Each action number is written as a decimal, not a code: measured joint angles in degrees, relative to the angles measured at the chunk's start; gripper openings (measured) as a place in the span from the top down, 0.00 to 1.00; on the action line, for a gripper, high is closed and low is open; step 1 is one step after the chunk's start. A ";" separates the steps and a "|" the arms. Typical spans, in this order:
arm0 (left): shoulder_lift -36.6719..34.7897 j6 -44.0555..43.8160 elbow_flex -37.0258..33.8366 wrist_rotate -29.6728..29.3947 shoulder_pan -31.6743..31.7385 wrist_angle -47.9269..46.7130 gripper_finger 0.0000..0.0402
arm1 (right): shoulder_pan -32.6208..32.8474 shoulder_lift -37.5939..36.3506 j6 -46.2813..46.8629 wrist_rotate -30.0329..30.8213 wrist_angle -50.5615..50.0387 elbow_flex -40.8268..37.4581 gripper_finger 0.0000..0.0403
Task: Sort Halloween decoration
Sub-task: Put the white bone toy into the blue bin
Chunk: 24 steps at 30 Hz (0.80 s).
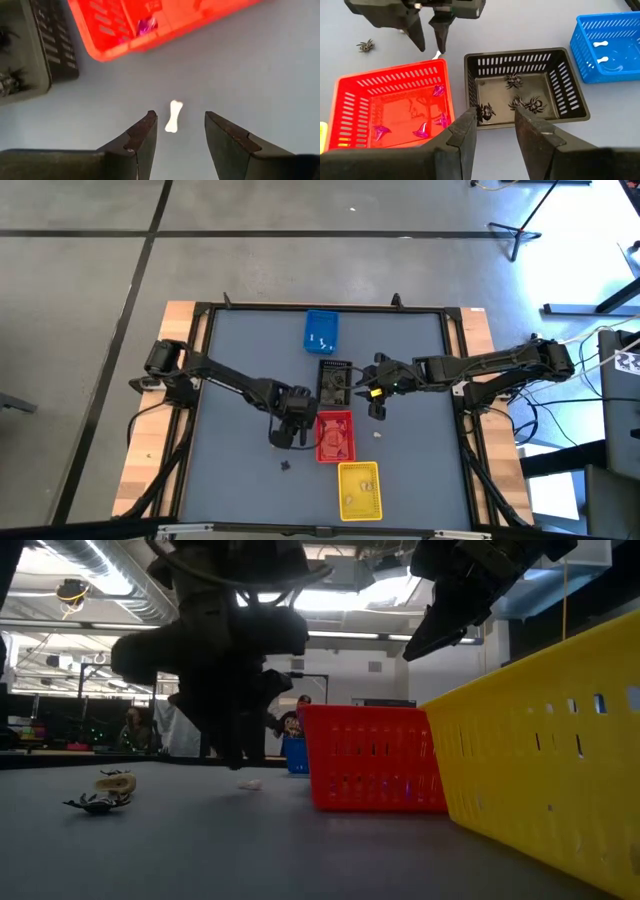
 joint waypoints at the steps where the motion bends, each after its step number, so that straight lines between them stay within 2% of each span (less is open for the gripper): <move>1: 0.08 -0.20 0.00 -0.43 0.02 -0.28 0.61 | 0.02 0.00 0.00 -0.03 0.03 0.00 0.67; 24: 4.19 -1.40 0.22 -0.39 0.11 -0.80 0.61 | 0.00 0.00 0.00 0.00 -0.04 0.00 0.67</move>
